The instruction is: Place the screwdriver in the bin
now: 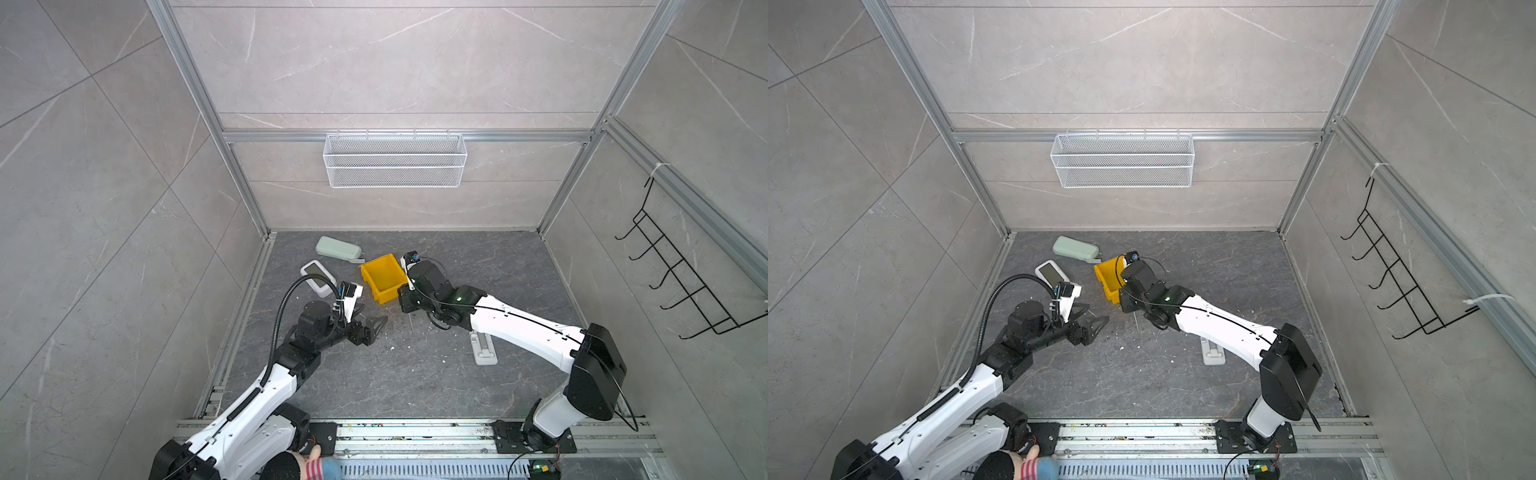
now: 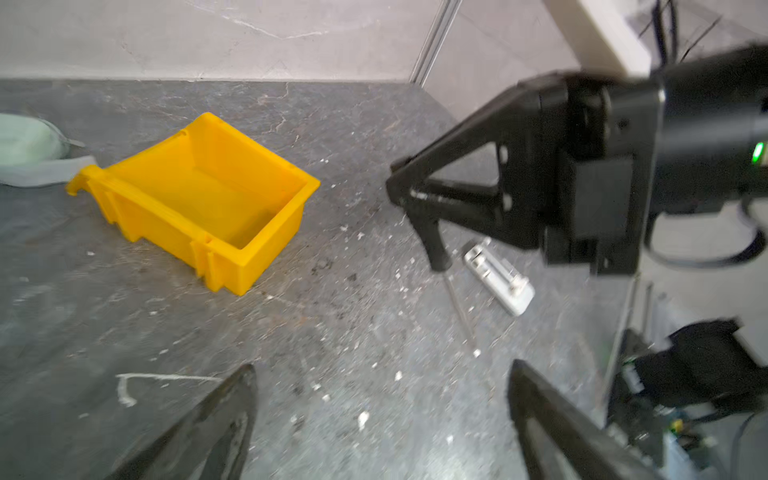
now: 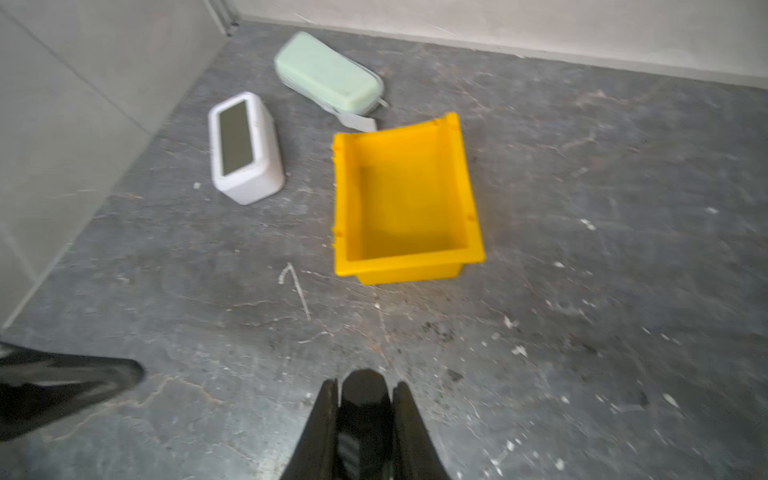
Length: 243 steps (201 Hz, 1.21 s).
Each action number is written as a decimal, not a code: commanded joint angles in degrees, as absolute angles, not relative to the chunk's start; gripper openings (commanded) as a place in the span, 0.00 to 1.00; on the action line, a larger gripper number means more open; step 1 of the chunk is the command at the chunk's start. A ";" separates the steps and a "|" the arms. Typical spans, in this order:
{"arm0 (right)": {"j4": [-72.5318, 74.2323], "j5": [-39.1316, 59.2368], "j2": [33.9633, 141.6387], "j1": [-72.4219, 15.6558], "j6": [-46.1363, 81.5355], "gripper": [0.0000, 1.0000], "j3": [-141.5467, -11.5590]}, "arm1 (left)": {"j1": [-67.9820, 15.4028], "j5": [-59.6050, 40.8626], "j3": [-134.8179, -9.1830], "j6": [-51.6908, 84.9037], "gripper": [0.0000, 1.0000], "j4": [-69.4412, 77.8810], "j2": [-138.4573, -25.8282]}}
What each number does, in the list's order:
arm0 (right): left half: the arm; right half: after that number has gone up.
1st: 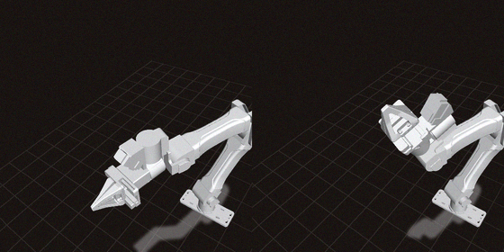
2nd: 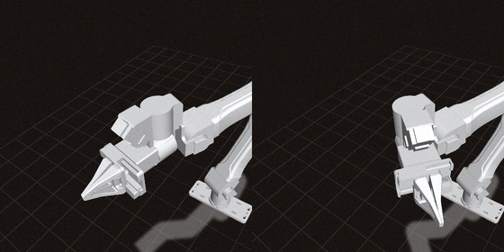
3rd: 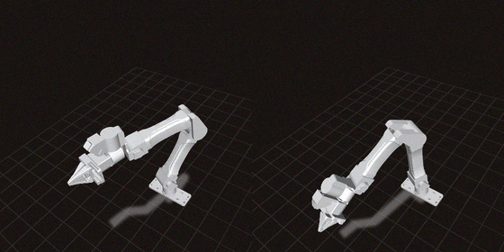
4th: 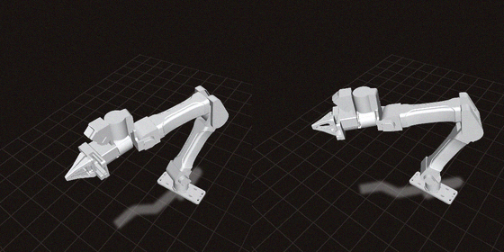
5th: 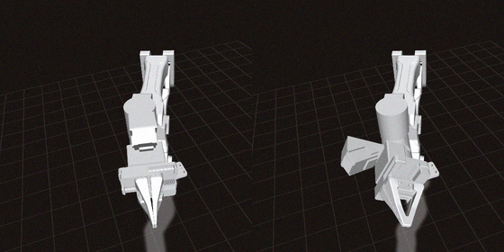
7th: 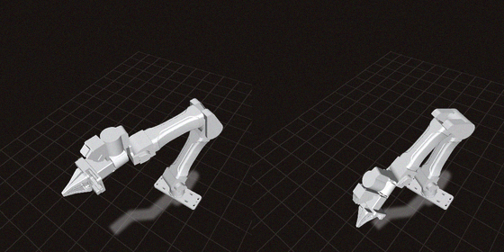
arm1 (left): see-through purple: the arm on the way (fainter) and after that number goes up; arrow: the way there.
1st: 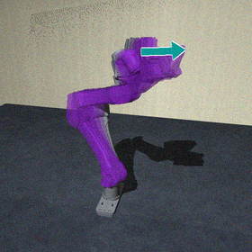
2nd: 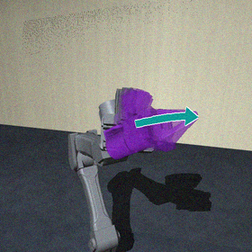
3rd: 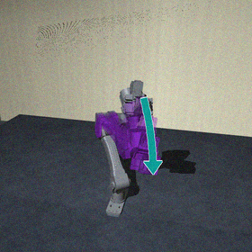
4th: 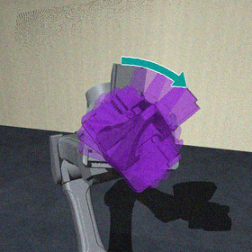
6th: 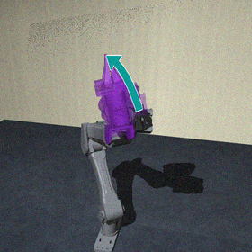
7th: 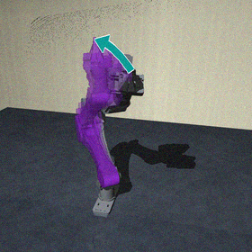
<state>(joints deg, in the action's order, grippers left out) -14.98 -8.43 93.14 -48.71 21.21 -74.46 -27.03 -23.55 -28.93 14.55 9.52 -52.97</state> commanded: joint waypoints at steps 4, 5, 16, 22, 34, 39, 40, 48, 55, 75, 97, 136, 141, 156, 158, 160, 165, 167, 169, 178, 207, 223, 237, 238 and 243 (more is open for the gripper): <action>-5.49 0.88 91.59 -48.54 18.82 0.00 -73.94 | -27.20 -28.77 -29.38 25.07 0.78 23.27 -56.53; -5.38 1.10 91.58 -48.53 18.86 0.00 -73.97 | -27.22 -28.80 -29.38 25.07 0.78 23.27 -56.65; -4.37 2.56 91.34 -48.64 19.32 0.00 -73.93 | -27.24 -29.08 -29.24 27.03 0.76 25.92 -57.79; -3.99 2.88 91.16 -48.52 19.70 0.00 -74.00 | -27.23 -28.96 -29.14 27.73 0.75 26.90 -58.28; -2.78 3.23 90.59 -48.53 20.42 0.00 -73.45 | -27.25 -28.64 -29.24 28.21 0.73 28.29 -59.02; -2.02 3.32 90.33 -48.57 20.73 0.00 -73.07 | -27.24 -28.64 -29.41 28.23 0.72 28.47 -59.34; -1.93 3.33 90.21 -48.58 20.78 0.00 -72.97 | -27.24 -28.64 -29.43 28.22 0.72 28.47 -59.38; -0.89 3.55 89.89 -48.57 21.28 0.00 -72.47 | -27.24 -28.71 -29.87 28.06 0.70 28.23 -59.78; -0.08 3.88 89.58 -48.49 21.65 0.00 -72.11 | -27.25 -28.78 -30.26 28.15 0.68 27.88 -60.14; 1.12 4.65 89.21 -48.40 22.32 0.00 -71.73 | -27.24 -29.66 -30.94 28.04 0.60 27.41 -61.17; 2.14 5.91 89.13 -48.42 22.32 0.00 -71.51 | -27.24 -30.28 -31.00 28.04 0.51 27.09 -61.74; 3.10 7.82 89.14 -48.35 22.39 0.00 -71.26 | -27.22 -30.17 -30.67 28.11 0.42 26.48 -61.66; 3.08 8.14 89.21 -48.41 22.41 0.00 -71.24 | -27.19 -30.15 -30.68 28.20 0.42 26.48 -61.62; 3.08 8.66 89.21 -48.30 22.41 0.00 -71.20 | -27.18 -29.72 -30.80 28.04 0.39 26.51 -61.54; 3.08 8.69 89.25 -48.33 22.41 0.00 -71.19 | -27.23 -29.62 -30.77 28.04 0.39 26.47 -61.53; 3.08 8.70 89.22 -48.34 22.41 0.00 -71.19 | -27.24 -29.51 -30.76 28.04 0.38 26.55 -61.57; 3.03 8.66 89.21 -48.27 22.41 0.00 -71.25 | -27.22 -29.42 -30.76 28.04 0.36 26.68 -61.62; 2.98 8.76 89.21 -48.19 22.41 0.00 -71.27 | -27.24 -29.35 -30.81 28.06 0.36 26.71 -61.68; 2.92 8.76 89.21 -48.24 22.41 0.00 -71.19 | -27.20 -29.22 -30.77 28.04 0.35 26.72 -61.67; 2.81 8.82 89.21 -48.20 22.46 0.00 -71.11 | -27.17 -28.99 -30.85 28.06 0.31 26.75 -61.75; 2.38 9.49 89.30 -48.06 22.41 0.00 -71.09 | -27.25 -28.63 -31.11 28.30 0.17 27.07 -62.03; 1.95 9.68 89.38 -48.01 22.17 0.00 -71.12 | -27.21 -28.60 -31.11 28.20 0.10 27.01 -62.01; 1.51 9.71 89.38 -48.00 21.95 0.00 -71.26 | -27.24 -28.65 -31.11 27.95 0.02 27.07 -61.96; 1.50 9.73 89.38 -47.99 21.92 0.00 -71.27 | -27.20 -28.65 -31.11 27.95 0.01 27.07 -62.01; 1.37 9.60 89.38 -48.04 21.84 0.00 -71.21 | -27.22 -28.65 -31.11 27.91 0.00 27.06 -61.90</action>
<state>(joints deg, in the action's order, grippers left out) 1.41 8.25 90.83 -47.90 21.39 -71.70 -27.14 -29.04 -28.93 28.38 24.40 -61.89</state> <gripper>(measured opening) 0.188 0.135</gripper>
